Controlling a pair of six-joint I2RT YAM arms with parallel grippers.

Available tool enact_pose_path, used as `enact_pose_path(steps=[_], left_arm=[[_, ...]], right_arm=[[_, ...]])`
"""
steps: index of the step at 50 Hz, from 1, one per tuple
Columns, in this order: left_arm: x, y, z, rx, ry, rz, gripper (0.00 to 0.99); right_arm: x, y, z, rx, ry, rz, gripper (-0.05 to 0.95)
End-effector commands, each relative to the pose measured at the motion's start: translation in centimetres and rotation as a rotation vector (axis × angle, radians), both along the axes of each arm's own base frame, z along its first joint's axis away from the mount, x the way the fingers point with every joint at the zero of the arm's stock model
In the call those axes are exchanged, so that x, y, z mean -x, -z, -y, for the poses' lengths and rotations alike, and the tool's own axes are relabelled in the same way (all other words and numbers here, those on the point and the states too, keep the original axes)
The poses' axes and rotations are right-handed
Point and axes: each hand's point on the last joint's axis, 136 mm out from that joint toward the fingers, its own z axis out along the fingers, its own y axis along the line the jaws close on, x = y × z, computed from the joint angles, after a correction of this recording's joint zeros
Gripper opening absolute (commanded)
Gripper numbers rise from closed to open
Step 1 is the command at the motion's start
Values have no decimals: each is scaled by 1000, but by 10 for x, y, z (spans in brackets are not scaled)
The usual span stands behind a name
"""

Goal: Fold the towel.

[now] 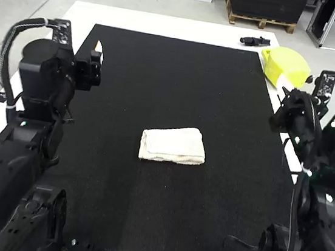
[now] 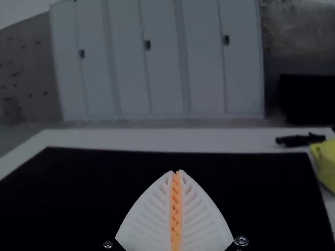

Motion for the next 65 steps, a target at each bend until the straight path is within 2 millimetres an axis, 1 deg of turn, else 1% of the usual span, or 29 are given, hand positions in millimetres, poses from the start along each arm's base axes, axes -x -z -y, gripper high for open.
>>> enact_pose_path(steps=[1,15,23,28,34,36,41,47,52,56,58,63,65], left_arm=[[12,-17,8,-18,38,77,943],[34,-43,14,-32,65,199,941],[54,-60,17,-42,74,292,941],[67,-71,18,-47,73,349,925],[72,-75,19,-51,79,373,925],[73,-75,19,-52,79,378,925],[74,-77,19,-52,79,384,925],[79,-79,18,-52,71,402,925],[86,-84,12,-46,34,438,925],[86,-85,9,-40,21,444,925],[87,-86,9,-35,21,448,908],[85,-82,7,-24,15,440,907],[81,-75,8,-26,20,420,907]], right_arm=[[13,-12,-7,-10,-35,58,-20],[28,-30,-6,-42,-35,133,-20],[35,-37,-6,-66,-36,167,-20],[42,-43,-7,-79,-43,200,-20],[49,-49,-5,-85,-35,240,-20],[49,-53,1,-97,1,257,-20],[49,-56,6,-105,26,270,-20],[47,-55,13,-119,67,271,-20],[44,-53,24,-139,129,267,-20],[42,-50,30,-151,163,260,-18],[40,-47,32,-154,172,252,-20],[36,-37,33,-164,173,212,-18],[34,-32,34,-176,176,190,-20]])
